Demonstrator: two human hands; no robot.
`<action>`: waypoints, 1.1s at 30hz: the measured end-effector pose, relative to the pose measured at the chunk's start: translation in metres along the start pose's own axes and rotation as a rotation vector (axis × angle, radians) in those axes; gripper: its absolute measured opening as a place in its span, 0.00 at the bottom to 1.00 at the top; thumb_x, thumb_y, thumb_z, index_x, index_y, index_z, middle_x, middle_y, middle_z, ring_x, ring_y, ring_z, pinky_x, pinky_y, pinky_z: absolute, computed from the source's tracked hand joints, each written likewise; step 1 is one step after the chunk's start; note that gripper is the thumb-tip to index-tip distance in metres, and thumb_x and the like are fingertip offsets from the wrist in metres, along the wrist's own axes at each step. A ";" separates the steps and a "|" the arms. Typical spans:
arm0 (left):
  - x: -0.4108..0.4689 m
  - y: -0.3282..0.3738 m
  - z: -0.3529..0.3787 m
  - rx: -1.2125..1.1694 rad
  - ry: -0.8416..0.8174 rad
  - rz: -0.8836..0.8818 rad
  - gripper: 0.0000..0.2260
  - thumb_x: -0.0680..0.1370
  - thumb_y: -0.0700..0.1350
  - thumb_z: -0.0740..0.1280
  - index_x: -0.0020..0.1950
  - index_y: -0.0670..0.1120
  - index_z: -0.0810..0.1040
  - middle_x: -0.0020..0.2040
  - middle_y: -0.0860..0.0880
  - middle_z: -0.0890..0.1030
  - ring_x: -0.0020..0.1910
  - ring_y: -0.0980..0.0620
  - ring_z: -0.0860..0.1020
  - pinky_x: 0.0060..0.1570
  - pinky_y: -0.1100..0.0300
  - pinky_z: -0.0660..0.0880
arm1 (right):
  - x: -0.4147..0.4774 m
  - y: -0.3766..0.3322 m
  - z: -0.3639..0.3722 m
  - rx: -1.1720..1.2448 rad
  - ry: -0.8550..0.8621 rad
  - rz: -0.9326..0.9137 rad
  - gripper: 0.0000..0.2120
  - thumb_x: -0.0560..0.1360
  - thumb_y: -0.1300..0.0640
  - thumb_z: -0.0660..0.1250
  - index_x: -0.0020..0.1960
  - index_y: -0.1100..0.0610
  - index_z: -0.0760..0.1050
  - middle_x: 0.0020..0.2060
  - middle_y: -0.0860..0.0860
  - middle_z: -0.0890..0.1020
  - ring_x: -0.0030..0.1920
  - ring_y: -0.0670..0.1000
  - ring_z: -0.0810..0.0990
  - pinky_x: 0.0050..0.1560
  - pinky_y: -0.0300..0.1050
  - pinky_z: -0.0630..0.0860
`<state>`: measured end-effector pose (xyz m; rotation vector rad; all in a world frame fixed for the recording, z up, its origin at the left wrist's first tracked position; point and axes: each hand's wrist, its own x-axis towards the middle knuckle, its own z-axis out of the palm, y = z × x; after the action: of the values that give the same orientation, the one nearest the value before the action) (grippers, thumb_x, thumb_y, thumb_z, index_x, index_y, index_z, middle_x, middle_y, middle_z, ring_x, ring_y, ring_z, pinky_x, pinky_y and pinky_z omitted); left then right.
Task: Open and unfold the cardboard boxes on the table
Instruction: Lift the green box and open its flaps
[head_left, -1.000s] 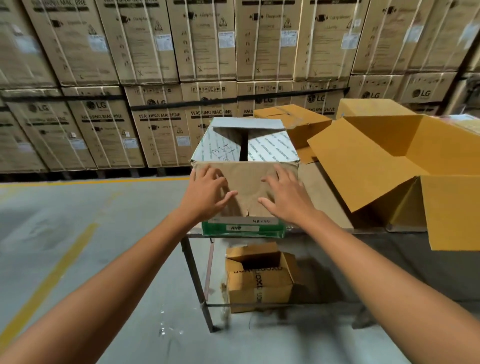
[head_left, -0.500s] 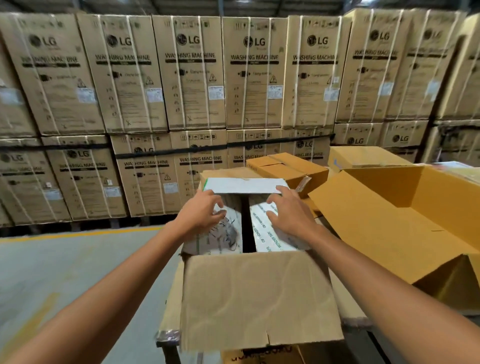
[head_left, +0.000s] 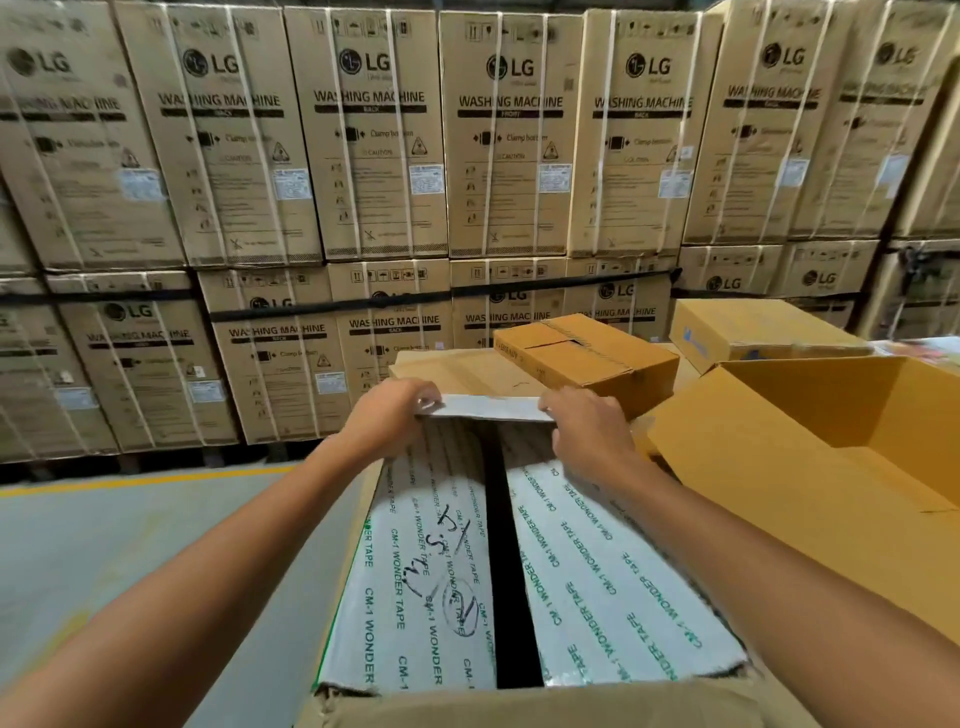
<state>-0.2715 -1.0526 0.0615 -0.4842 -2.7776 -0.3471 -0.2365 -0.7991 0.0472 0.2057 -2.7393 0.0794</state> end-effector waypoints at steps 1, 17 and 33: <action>0.011 -0.003 -0.007 -0.084 0.069 -0.023 0.15 0.74 0.34 0.69 0.57 0.48 0.82 0.55 0.50 0.83 0.54 0.48 0.81 0.51 0.51 0.80 | 0.011 0.005 -0.002 0.030 0.063 0.020 0.13 0.77 0.65 0.61 0.57 0.52 0.76 0.53 0.50 0.80 0.57 0.55 0.76 0.55 0.52 0.69; 0.103 -0.028 0.064 -0.031 -0.228 -0.384 0.15 0.82 0.49 0.57 0.55 0.39 0.76 0.53 0.41 0.78 0.47 0.43 0.75 0.50 0.53 0.74 | 0.094 0.038 0.070 0.136 -0.242 0.014 0.18 0.85 0.49 0.49 0.48 0.55 0.74 0.42 0.53 0.78 0.45 0.56 0.78 0.46 0.51 0.75; 0.028 -0.011 0.024 -0.367 -0.119 -0.354 0.23 0.82 0.50 0.62 0.74 0.42 0.66 0.70 0.40 0.73 0.65 0.42 0.74 0.61 0.51 0.72 | 0.034 0.009 0.015 0.278 -0.101 -0.028 0.15 0.81 0.47 0.63 0.63 0.52 0.78 0.59 0.48 0.81 0.59 0.51 0.78 0.57 0.53 0.77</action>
<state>-0.3064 -1.0477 0.0460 -0.0857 -2.9177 -0.9473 -0.2743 -0.7960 0.0464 0.3331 -2.8164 0.4555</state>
